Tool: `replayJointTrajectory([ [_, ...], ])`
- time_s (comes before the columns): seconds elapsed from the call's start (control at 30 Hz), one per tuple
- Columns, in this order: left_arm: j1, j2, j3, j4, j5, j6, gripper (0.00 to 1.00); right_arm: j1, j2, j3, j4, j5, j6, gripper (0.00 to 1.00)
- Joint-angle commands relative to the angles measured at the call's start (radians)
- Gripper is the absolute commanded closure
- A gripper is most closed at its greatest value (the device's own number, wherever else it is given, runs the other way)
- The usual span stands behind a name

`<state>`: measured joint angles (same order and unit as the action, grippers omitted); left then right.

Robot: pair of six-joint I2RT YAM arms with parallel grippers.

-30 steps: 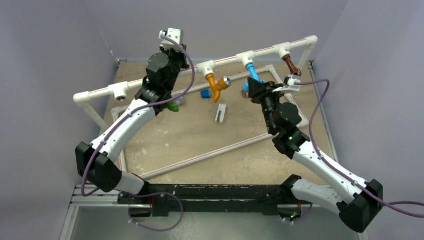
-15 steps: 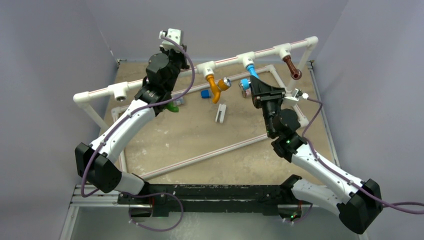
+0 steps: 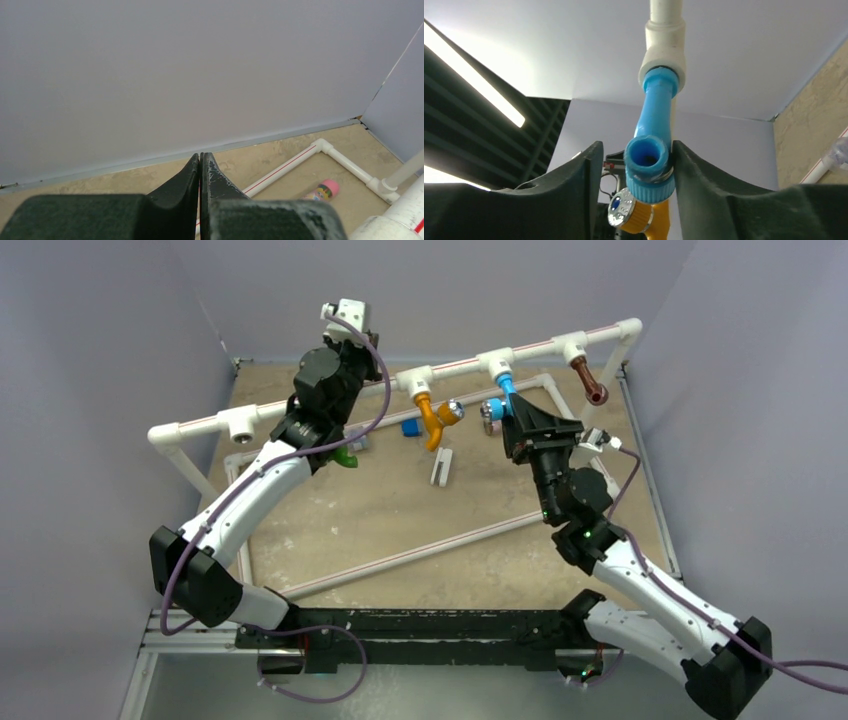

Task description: Install the water faucets

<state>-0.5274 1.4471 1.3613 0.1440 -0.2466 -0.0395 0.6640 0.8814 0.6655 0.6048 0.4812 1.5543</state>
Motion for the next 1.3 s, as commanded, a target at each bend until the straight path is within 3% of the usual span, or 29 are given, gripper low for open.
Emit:
replayJointTrajectory([
  [0.0, -0.033, 0.108, -0.120, -0.328, 0.063, 0.035, 1.00, 0.049, -0.069, 0.018, 0.052, -0.123, -0.021, 0.40],
  [0.1, -0.034, 0.110, -0.120, -0.328, 0.060, 0.035, 1.00, 0.049, -0.086, 0.018, -0.003, -0.111, -0.063, 0.32],
  [0.3, -0.036, 0.110, -0.123, -0.325, 0.055, 0.035, 1.00, 0.048, -0.155, 0.022, -0.143, -0.092, -0.179, 0.28],
  [0.63, -0.036, 0.119, -0.122, -0.326, 0.056, 0.035, 1.00, 0.049, -0.222, 0.148, -0.464, -0.069, -0.649, 0.24],
  [0.87, -0.038, 0.124, -0.120, -0.328, 0.052, 0.035, 1.00, 0.049, -0.246, 0.228, -0.558, -0.057, -1.212, 0.21],
  [1.03, -0.038, 0.125, -0.120, -0.328, 0.052, 0.035, 1.00, 0.049, -0.293, 0.224, -0.554, -0.122, -1.773, 0.18],
  [1.27, -0.038, 0.125, -0.119, -0.330, 0.053, 0.035, 1.00, 0.049, -0.297, 0.171, -0.583, -0.164, -2.304, 0.17],
])
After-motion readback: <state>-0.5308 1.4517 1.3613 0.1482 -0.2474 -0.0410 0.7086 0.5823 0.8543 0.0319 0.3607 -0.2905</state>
